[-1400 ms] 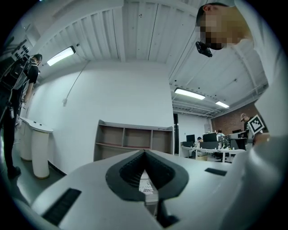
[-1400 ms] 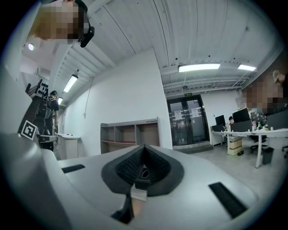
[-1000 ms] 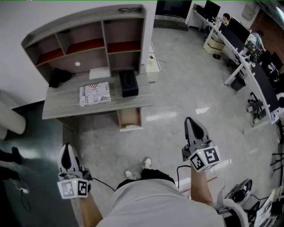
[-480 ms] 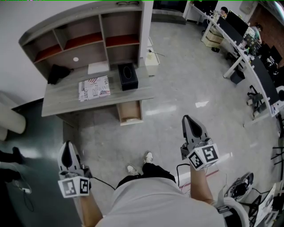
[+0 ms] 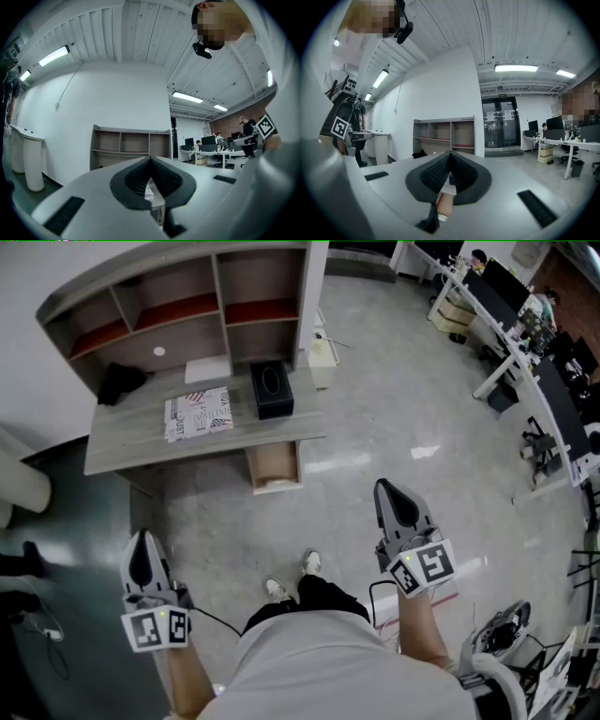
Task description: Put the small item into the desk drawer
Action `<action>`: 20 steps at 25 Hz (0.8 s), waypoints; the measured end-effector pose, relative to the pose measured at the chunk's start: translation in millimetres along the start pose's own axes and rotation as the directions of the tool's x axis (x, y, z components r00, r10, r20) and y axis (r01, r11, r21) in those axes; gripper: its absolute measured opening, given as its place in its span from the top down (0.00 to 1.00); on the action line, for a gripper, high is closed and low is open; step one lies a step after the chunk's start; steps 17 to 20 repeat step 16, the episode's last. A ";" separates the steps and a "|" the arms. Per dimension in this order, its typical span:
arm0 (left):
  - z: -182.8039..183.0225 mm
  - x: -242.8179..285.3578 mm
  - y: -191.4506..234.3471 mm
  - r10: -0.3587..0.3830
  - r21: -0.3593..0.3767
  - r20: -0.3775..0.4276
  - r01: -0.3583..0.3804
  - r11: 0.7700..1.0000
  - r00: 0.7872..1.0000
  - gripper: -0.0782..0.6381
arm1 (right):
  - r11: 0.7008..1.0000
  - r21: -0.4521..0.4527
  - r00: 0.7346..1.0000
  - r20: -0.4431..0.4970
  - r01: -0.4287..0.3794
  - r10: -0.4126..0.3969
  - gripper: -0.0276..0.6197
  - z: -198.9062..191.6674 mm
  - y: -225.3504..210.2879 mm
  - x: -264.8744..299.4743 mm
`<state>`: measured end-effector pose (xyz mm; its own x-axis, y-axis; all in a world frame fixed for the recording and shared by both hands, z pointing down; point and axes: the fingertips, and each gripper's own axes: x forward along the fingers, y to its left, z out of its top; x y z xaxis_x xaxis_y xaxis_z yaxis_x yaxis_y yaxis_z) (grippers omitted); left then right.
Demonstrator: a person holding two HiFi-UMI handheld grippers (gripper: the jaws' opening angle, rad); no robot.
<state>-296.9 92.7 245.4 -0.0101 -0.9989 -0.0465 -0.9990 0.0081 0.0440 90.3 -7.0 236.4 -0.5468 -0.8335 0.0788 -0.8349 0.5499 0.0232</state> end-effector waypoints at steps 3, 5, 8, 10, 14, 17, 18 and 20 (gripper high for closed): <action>-1.4 1.6 -1.9 -0.001 -0.001 -0.003 0.001 1.000 1.000 0.87 | 1.000 -0.023 1.000 -0.004 -0.010 0.010 0.92 2.3 3.3 3.9; -2.3 2.6 -2.9 -0.001 -0.004 -0.005 0.001 1.000 1.000 0.87 | 0.999 -0.030 1.000 -0.005 -0.017 0.017 0.92 3.1 4.4 6.0; -4.9 4.1 -3.6 0.003 -0.009 -0.013 -0.003 1.000 1.000 0.87 | 0.999 -0.033 1.000 -0.009 -0.022 0.022 0.92 2.6 4.2 7.4; -5.5 3.4 -5.3 0.003 -0.009 -0.017 -0.003 1.000 1.000 0.87 | 0.999 -0.035 1.000 -0.013 -0.022 0.021 0.92 2.8 3.4 5.9; -6.1 5.8 -7.3 -0.003 -0.009 -0.022 0.003 1.000 1.000 0.87 | 0.999 -0.032 1.000 -0.011 -0.025 0.025 0.92 4.3 4.9 8.3; -6.7 8.8 -7.1 -0.005 -0.009 -0.022 0.005 1.000 1.000 0.87 | 0.999 -0.031 0.999 -0.006 -0.034 0.034 0.92 5.2 8.4 12.5; -6.7 8.8 -7.1 -0.005 -0.009 -0.022 0.005 1.000 1.000 0.87 | 0.999 -0.031 0.999 -0.006 -0.034 0.034 0.92 5.2 8.4 12.5; -6.7 8.8 -7.1 -0.005 -0.009 -0.022 0.005 1.000 1.000 0.87 | 0.999 -0.031 0.999 -0.006 -0.034 0.034 0.92 5.2 8.4 12.5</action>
